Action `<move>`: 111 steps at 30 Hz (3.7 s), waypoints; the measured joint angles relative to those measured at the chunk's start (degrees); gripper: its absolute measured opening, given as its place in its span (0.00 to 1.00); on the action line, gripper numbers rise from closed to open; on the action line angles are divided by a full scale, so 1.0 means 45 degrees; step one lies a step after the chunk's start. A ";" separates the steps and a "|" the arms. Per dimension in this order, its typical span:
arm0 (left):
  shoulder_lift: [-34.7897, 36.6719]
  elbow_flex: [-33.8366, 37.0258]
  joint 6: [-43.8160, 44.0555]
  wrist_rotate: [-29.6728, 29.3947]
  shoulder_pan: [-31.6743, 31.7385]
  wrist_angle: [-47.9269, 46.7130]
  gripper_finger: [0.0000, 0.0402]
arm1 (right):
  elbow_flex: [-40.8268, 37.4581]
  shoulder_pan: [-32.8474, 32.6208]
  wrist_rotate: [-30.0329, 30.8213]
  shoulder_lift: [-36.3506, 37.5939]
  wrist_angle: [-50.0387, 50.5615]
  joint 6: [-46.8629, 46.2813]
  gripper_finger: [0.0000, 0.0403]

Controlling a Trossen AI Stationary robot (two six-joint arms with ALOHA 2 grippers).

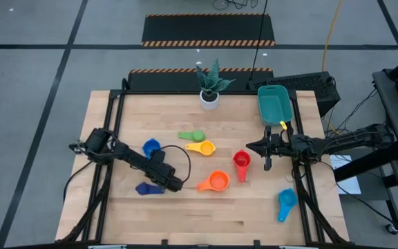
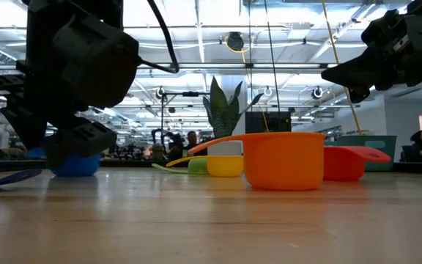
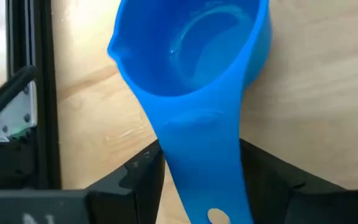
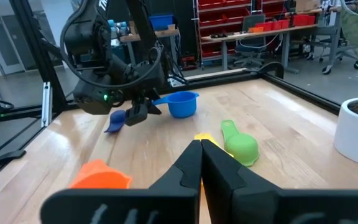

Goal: Nest measuring cups in basket
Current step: Stack the blue measuring cup on top of the orange measuring cup

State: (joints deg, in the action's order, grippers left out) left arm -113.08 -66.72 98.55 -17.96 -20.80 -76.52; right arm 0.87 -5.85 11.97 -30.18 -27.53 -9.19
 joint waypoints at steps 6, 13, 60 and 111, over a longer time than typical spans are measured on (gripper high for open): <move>0.0000 0.0000 -0.1807 0.0759 -0.0246 -0.0066 0.45 | 0.0002 0.0000 -0.0005 -0.0002 0.0241 -0.0135 0.00; 0.0000 -0.0005 -0.2455 0.0681 -0.0636 -0.0988 0.45 | 0.0004 0.0000 -0.0010 0.0000 0.0273 -0.0277 0.00; 0.6737 0.6219 -0.1975 -0.0192 -0.1258 0.5453 0.73 | 0.0004 0.0001 -0.0105 -0.0001 0.1524 -0.0762 0.00; 0.8935 0.6810 -1.1143 0.0093 -0.0800 1.3620 0.30 | 0.1524 -0.1194 -0.0353 -0.2200 -0.0786 -0.0028 0.00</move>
State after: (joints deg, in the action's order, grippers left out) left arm -72.87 -36.07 48.40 -17.54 -24.40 -15.23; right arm 7.73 -11.22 10.38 -40.07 -31.07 -9.32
